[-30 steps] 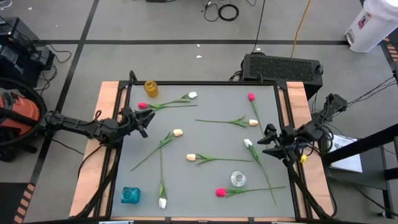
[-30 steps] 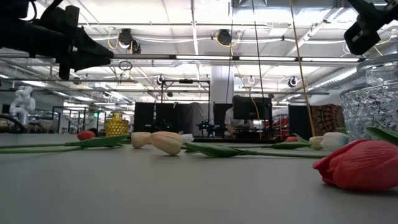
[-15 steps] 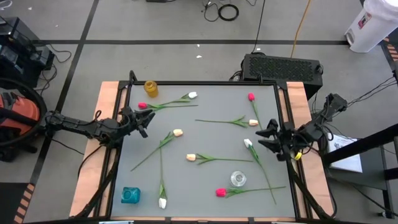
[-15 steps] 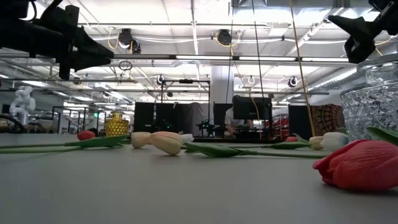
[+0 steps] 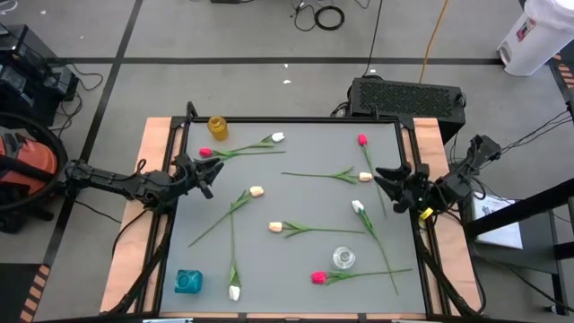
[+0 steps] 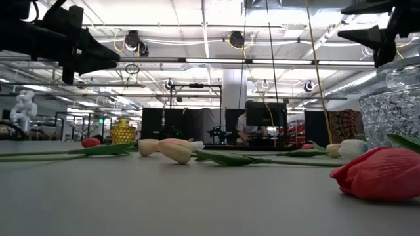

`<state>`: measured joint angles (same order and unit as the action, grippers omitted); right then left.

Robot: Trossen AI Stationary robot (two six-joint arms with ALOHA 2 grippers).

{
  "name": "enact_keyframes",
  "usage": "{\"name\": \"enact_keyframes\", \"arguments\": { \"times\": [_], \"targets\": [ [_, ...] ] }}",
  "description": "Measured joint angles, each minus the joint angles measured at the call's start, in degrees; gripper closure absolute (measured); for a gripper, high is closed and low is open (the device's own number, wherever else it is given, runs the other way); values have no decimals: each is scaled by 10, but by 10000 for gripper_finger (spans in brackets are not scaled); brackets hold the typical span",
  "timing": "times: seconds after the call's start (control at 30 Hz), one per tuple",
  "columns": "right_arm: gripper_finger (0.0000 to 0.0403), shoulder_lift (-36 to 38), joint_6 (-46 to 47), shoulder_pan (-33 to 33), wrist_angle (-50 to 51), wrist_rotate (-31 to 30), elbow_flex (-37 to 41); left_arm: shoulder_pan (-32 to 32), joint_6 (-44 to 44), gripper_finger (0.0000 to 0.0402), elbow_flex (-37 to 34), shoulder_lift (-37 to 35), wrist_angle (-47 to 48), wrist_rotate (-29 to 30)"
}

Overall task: Sort flowers into vase by color
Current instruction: Put the top right red tulip into the yellow vase

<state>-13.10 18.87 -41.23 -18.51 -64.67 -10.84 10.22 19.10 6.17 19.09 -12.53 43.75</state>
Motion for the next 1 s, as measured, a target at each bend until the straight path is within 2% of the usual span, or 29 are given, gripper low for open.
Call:
{"name": "enact_keyframes", "arguments": {
  "times": [0.23,0.37,0.53,0.7,1.0],
  "targets": [
    [197,-53,-44,0,101,-38,-110,0,-2,269,0,0,16,0],
    [197,-115,-104,0,143,-108,-181,0,-1,269,0,0,22,0],
    [197,-182,-223,20,141,-204,-250,0,-1,269,0,0,26,0],
    [197,-207,-297,66,140,-207,-296,0,-1,269,0,0,26,0],
    [197,-203,-392,156,140,-209,-327,0,0,269,0,0,26,0]
  ]
}}
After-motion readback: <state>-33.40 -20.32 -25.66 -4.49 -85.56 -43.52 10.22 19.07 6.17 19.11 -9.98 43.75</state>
